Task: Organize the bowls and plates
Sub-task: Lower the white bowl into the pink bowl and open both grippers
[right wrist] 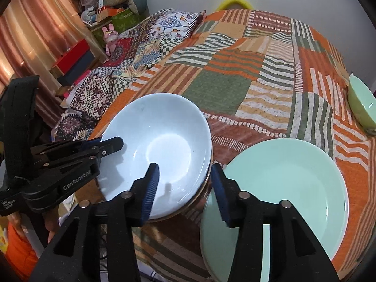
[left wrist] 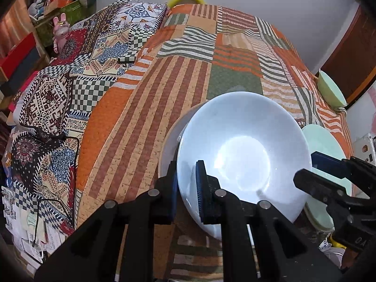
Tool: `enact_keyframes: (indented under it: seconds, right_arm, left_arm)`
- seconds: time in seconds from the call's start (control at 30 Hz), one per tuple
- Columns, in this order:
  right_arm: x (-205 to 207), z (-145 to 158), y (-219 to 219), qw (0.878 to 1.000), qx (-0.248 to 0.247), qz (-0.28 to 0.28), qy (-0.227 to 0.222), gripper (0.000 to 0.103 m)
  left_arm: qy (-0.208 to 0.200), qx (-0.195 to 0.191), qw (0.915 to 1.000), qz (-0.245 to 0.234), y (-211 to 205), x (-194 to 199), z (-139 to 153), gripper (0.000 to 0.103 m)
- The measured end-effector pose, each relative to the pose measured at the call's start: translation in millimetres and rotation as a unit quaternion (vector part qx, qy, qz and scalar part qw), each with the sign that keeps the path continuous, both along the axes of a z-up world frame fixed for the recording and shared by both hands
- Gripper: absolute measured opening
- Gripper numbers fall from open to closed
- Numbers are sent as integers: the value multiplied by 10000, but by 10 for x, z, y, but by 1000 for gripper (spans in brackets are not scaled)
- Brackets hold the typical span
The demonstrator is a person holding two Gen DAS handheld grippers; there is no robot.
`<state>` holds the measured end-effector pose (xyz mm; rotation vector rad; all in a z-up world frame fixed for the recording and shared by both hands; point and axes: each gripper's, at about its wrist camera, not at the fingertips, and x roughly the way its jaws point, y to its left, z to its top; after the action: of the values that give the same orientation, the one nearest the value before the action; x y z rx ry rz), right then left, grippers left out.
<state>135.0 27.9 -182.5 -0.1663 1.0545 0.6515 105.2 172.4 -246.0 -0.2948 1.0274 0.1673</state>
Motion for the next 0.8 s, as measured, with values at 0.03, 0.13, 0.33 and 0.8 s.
enact_keyframes:
  seconds: [0.03,0.13,0.33,0.8]
  right_arm:
    - [5,-6,-9,10000,-15,5,-5,44]
    - [9,-29,-37,10000,-3,-13,43,44]
    - [8,-24,-138,9998,112,-120,147,44]
    - [46,133,-662,9968,561,-555,88,45]
  left_arm:
    - [6,14,10000,10,-6,-3,5,13]
    - [41,176,9998,17,-48,-11,23,13]
    - [206,352,9991,-112,-151,32,39,33]
    - [577,187,9982,-18,-247,74,112,53]
